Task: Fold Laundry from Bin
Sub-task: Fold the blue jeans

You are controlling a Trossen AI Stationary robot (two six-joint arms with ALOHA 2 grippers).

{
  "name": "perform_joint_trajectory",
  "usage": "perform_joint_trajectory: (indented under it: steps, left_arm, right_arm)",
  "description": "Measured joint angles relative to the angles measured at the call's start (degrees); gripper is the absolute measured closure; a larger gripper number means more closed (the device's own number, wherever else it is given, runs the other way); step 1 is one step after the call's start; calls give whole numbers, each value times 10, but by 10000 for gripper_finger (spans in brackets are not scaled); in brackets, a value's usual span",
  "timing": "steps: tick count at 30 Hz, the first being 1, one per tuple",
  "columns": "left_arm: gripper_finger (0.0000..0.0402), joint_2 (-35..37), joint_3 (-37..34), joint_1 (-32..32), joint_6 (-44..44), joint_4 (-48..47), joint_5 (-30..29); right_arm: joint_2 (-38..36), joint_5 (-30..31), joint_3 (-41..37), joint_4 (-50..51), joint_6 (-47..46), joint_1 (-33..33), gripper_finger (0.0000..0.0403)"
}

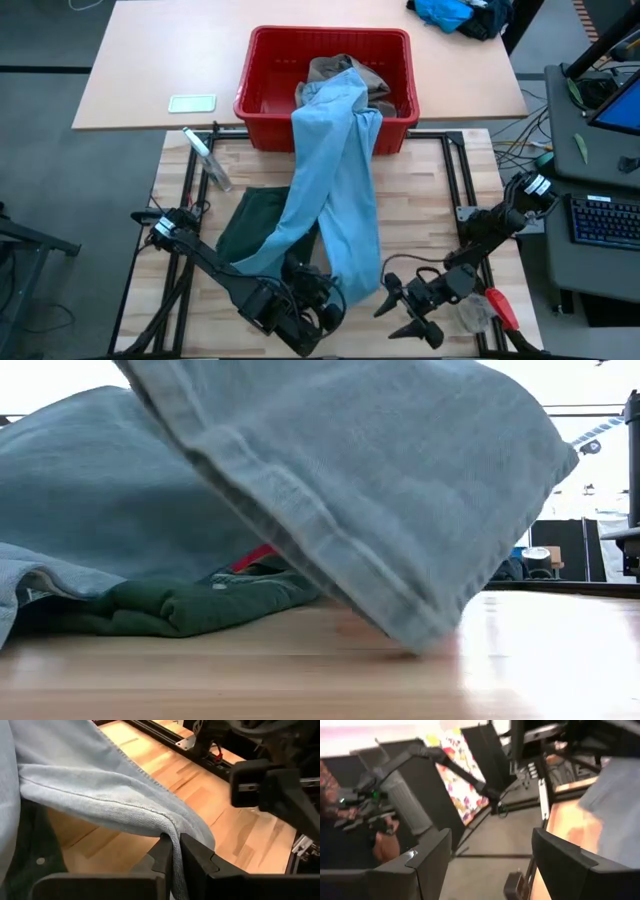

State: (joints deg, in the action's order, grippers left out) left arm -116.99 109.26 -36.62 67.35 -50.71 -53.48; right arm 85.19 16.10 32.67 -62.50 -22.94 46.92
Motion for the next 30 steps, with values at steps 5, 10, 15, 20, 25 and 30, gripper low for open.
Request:
perform_joint_trajectory:
  steps: [5, 10, 15, 20, 25, 30]
  left_arm:
    - [385, -1, -31, 0, 69, 2, 14]
    - [384, -1, -79, -2, 177, 1, 16]
    - [383, -2, -114, -3, 221, 4, 34]
    - [355, -2, -127, -3, 198, -2, 61]
    - [289, -2, -127, -2, 185, -51, 85]
    - [223, -2, -127, -1, 187, -91, 102]
  right_arm:
    - [0, 30, 0, 26, 0, 6, 140]
    - [0, 33, 0, 32, -1, 6, 140]
    - [0, 34, 0, 41, -2, 6, 140]
    - [1, 41, 0, 54, -4, 6, 140]
    - [2, 116, -1, 102, -40, 5, 140]
    - [2, 211, -1, 215, -135, 3, 140]
